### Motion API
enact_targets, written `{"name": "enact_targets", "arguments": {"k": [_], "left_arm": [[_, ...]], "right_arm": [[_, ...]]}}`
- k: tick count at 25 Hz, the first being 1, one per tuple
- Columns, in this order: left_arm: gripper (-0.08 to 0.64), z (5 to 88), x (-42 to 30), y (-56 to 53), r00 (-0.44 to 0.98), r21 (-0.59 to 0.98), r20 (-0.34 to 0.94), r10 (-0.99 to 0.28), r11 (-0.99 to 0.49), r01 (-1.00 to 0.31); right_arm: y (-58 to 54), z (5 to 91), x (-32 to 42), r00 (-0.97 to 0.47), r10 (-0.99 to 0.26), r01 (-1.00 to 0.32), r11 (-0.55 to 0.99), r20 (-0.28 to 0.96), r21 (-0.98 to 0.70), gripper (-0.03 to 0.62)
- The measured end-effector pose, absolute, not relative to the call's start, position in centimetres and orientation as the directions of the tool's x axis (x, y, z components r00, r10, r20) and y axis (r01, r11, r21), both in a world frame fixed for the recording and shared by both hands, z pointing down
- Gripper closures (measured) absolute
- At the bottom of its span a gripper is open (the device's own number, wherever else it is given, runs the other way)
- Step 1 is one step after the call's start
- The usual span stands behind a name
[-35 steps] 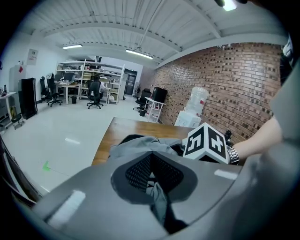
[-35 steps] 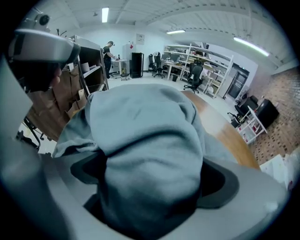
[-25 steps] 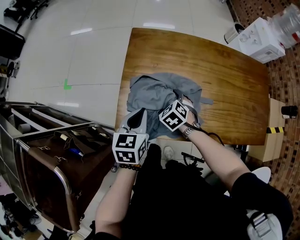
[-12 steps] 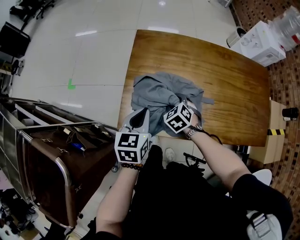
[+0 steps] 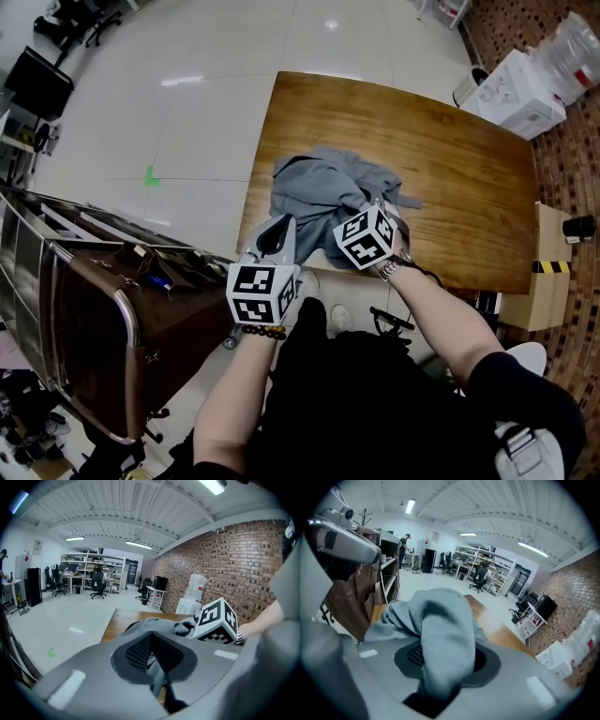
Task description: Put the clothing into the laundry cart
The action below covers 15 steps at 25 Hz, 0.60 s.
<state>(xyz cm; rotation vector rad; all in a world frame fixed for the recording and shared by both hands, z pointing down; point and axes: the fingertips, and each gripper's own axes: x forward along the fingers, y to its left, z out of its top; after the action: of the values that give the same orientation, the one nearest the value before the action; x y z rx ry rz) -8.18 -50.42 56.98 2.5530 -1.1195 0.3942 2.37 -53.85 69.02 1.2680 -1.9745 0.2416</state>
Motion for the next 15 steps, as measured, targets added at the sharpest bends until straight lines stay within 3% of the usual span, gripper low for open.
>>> {"name": "enact_targets", "arguments": {"k": [15], "left_arm": [[0.558, 47.9, -8.2, -40.8, 0.605, 0.082, 0.253, -0.755, -0.606, -0.791]], "right_arm": [[-45.1, 53.3, 2.9, -0.291, -0.852, -0.83, 0.451, 0.436, 0.328, 0.44]]}}
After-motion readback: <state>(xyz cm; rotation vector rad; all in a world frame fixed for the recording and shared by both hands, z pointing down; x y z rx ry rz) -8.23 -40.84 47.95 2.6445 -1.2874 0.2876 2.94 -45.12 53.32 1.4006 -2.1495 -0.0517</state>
